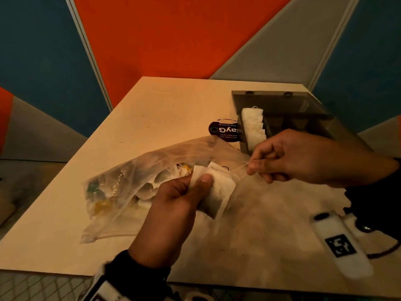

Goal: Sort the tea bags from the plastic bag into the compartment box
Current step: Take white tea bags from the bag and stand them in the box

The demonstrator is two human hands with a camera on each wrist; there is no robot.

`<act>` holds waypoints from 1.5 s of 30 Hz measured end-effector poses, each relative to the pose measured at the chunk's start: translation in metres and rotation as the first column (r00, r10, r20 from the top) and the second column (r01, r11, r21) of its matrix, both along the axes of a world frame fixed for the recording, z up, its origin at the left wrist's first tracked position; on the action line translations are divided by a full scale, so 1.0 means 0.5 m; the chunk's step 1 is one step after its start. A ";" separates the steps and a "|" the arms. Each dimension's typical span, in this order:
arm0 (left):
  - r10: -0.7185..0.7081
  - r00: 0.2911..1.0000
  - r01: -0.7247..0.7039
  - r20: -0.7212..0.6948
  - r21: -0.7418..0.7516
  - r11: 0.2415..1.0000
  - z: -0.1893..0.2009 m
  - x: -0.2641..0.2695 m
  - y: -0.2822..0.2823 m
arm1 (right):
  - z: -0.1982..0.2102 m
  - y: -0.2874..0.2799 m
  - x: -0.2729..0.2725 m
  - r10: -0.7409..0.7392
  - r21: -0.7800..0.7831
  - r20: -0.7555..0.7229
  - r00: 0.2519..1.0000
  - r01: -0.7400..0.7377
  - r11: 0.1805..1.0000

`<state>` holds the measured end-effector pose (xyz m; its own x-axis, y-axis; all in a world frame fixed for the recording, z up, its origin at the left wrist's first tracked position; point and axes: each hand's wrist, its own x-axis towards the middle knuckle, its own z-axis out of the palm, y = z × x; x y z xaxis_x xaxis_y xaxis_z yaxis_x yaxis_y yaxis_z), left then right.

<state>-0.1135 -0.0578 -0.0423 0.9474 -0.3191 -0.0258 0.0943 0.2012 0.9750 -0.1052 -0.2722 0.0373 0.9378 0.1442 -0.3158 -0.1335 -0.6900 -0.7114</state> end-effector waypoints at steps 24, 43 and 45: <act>-0.041 0.988 0.035 -0.150 -0.047 0.998 0.016 -0.009 -0.028 | -0.046 0.029 -0.041 0.018 0.128 0.029 0.999 -0.022 0.991; -0.050 0.974 0.067 -0.220 0.073 0.995 0.001 -0.011 -0.057 | 0.014 0.011 -0.060 0.294 0.101 -0.061 0.954 -0.287 0.952; -0.118 0.970 0.121 -0.213 0.002 0.993 0.004 -0.021 -0.058 | -0.004 0.021 -0.048 0.193 0.108 -0.024 0.981 -0.189 0.976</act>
<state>-0.1240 -0.0869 -0.0403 0.8746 -0.4278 -0.2281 0.3221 0.1611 0.9329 -0.1292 -0.2616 0.0352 0.8786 0.3534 -0.3212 -0.0321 -0.6273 -0.7781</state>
